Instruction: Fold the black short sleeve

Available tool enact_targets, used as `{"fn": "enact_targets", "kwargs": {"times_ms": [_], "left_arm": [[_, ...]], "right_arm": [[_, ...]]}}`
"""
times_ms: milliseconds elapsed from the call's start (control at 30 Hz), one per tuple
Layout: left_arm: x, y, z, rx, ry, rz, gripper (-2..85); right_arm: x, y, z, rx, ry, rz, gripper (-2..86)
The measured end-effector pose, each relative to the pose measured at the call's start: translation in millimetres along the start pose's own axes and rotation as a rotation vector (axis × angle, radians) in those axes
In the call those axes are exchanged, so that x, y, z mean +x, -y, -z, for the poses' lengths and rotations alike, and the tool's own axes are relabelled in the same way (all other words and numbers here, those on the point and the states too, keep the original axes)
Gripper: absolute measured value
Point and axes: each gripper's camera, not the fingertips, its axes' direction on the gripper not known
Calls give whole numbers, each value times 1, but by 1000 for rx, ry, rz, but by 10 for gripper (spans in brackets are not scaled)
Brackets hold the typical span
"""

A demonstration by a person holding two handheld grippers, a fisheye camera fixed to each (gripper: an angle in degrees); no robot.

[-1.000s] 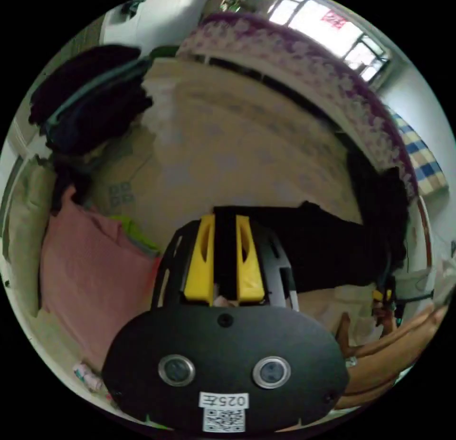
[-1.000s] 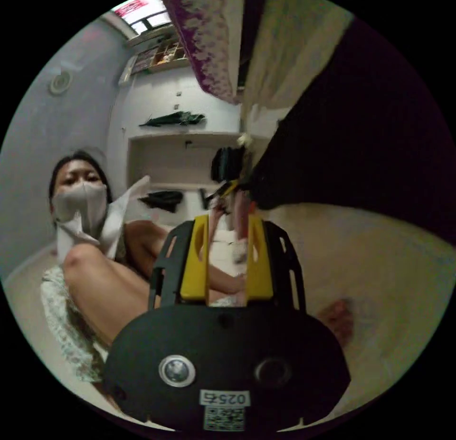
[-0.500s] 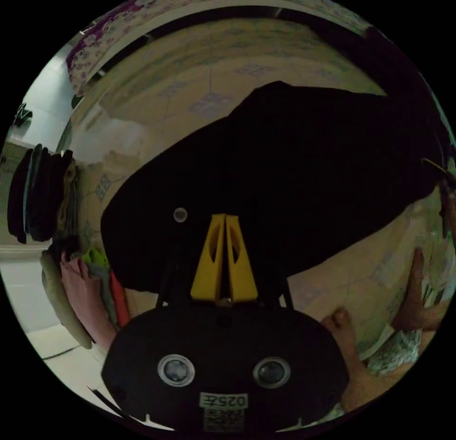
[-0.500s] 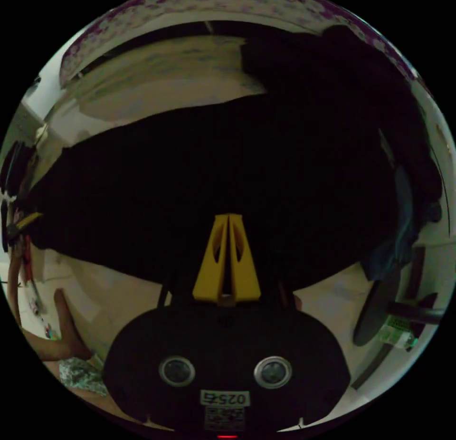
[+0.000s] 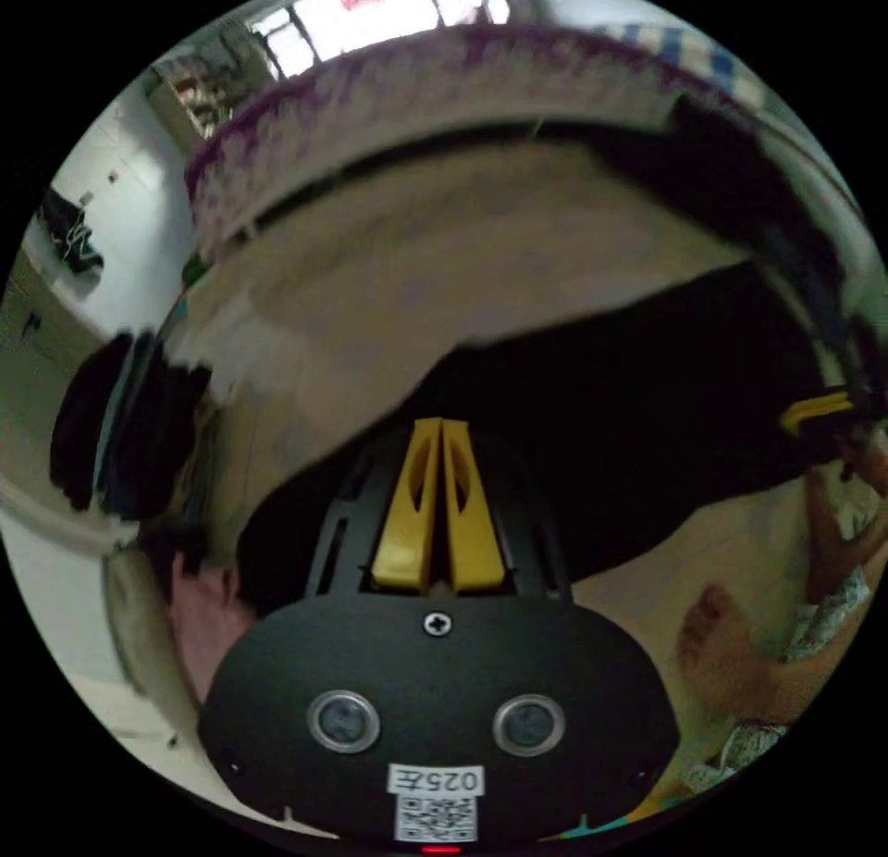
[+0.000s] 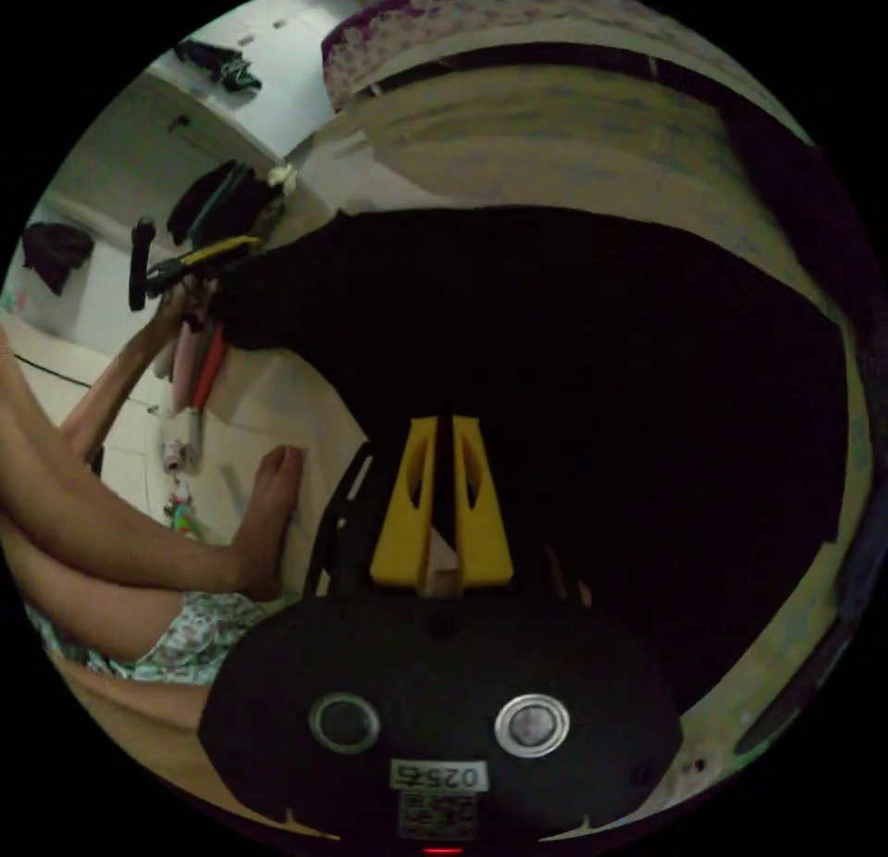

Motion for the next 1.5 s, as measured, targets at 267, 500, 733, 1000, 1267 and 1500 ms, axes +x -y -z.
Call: {"fn": "enact_targets", "kwargs": {"times_ms": [267, 500, 733, 1000, 1267, 1500], "left_arm": [[173, 115, -110, -28, -734, -616, 43], [290, 135, -207, -370, -639, -1007, 47], [262, 105, -212, -386, -609, -1024, -6], [172, 95, -129, -67, -586, -779, -10], [126, 163, -150, -30, -586, -624, -11], [55, 151, -139, -166, -645, -413, 10]], "right_arm": [[157, -80, 97, -8, -235, -459, 178], [263, -84, 87, -240, -135, -742, 181], [248, -59, 91, -317, -378, -505, 1], [240, -23, 223, -60, -469, -359, -8], [363, 86, 236, -155, -433, -210, 23], [426, 101, 241, -72, -421, -212, 53]]}}
